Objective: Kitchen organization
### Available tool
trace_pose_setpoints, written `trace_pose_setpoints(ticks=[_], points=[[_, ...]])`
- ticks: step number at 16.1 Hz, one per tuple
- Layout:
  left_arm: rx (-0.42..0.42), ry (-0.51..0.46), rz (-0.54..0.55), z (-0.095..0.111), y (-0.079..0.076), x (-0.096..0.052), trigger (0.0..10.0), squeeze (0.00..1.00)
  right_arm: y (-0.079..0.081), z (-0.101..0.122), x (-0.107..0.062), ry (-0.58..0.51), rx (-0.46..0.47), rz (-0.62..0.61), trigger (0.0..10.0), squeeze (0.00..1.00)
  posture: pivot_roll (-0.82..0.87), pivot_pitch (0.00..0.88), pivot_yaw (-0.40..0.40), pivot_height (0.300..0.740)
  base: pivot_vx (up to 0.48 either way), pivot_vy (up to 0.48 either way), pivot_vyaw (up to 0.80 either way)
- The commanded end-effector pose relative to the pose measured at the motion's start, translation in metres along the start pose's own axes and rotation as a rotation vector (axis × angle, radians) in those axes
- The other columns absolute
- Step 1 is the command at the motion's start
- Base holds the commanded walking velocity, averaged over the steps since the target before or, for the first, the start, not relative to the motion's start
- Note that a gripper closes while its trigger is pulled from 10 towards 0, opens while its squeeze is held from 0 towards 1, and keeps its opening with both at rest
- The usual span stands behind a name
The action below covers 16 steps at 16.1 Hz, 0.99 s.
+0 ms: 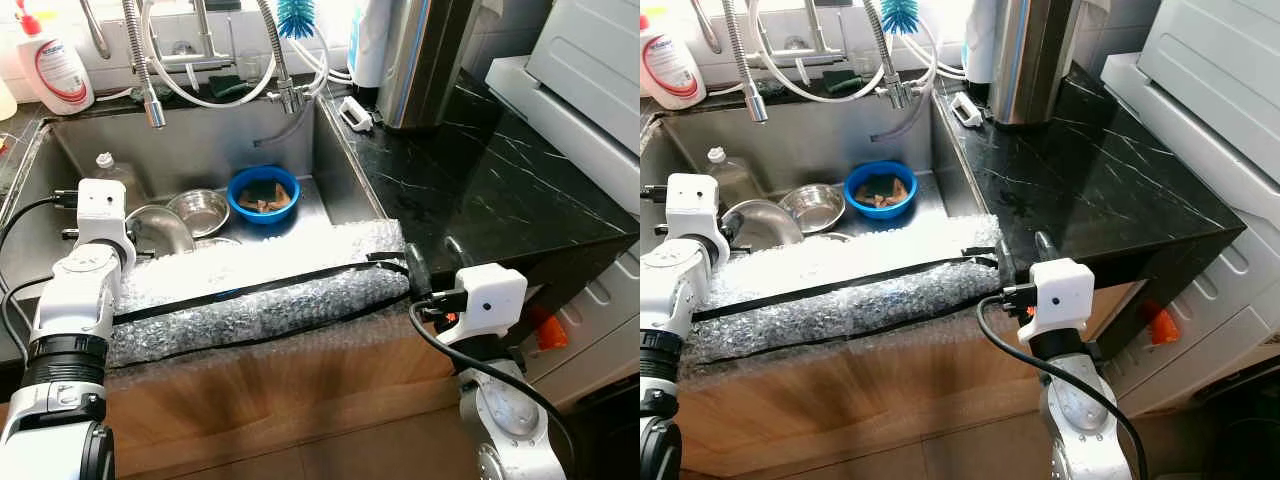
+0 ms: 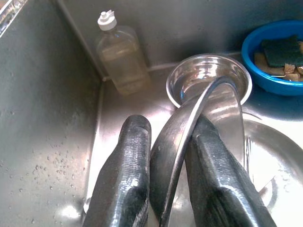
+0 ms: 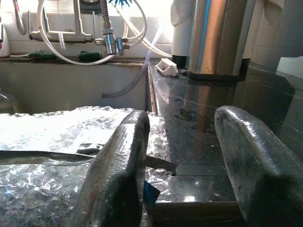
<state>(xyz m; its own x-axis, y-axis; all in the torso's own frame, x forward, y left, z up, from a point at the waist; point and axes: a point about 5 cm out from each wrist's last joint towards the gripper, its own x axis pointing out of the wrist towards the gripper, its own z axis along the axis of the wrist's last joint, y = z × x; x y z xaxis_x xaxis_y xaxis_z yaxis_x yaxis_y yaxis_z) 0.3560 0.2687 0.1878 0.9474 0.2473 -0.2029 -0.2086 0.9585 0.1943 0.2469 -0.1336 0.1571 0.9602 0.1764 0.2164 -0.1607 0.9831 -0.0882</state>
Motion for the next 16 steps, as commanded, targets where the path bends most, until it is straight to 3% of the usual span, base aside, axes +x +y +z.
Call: trace_pose_setpoints(ticks=[1,10,11,12,13,14,16], points=[[-0.017,0.077,-0.021,-0.018,-0.003,0.0,8.6,1.0,0.001,-0.001,0.0,0.013,0.013,0.007,10.0,0.0,0.04,0.089,-0.011,0.74,0.0,0.0,0.0],[-0.117,0.076,-0.034,-0.016,-0.004,-0.001,8.8,1.0,0.002,-0.002,0.002,0.022,0.033,0.012,10.0,0.0,0.04,0.094,-0.017,0.74,0.0,0.0,0.0],[-0.11,0.062,-0.024,-0.014,-0.003,-0.001,9.3,1.0,0.001,-0.002,0.002,0.023,0.032,0.013,10.0,0.0,0.04,0.095,-0.018,0.74,0.0,0.0,0.0],[-0.086,0.019,-0.012,-0.009,-0.001,-0.002,9.8,0.0,0.001,-0.002,0.002,0.022,0.032,0.013,10.0,0.0,0.04,0.097,-0.019,0.74,0.0,0.0,0.0],[-0.059,-0.074,0.0,0.003,0.001,-0.003,9.6,0.0,0.001,-0.002,0.003,0.02,0.031,0.012,10.0,0.0,0.04,0.098,-0.02,0.74,0.0,0.0,0.0],[-0.013,-0.263,0.008,0.03,0.001,-0.011,9.5,0.0,0.0,-0.001,0.004,0.017,0.027,0.007,10.0,0.0,0.04,0.101,-0.022,0.74,0.0,0.0,0.0],[0.063,-0.397,0.023,0.049,0.003,-0.021,9.7,0.0,0.0,0.0,0.005,0.011,0.029,0.008,10.0,0.0,0.04,0.102,-0.023,0.74,0.0,0.0,0.0]])
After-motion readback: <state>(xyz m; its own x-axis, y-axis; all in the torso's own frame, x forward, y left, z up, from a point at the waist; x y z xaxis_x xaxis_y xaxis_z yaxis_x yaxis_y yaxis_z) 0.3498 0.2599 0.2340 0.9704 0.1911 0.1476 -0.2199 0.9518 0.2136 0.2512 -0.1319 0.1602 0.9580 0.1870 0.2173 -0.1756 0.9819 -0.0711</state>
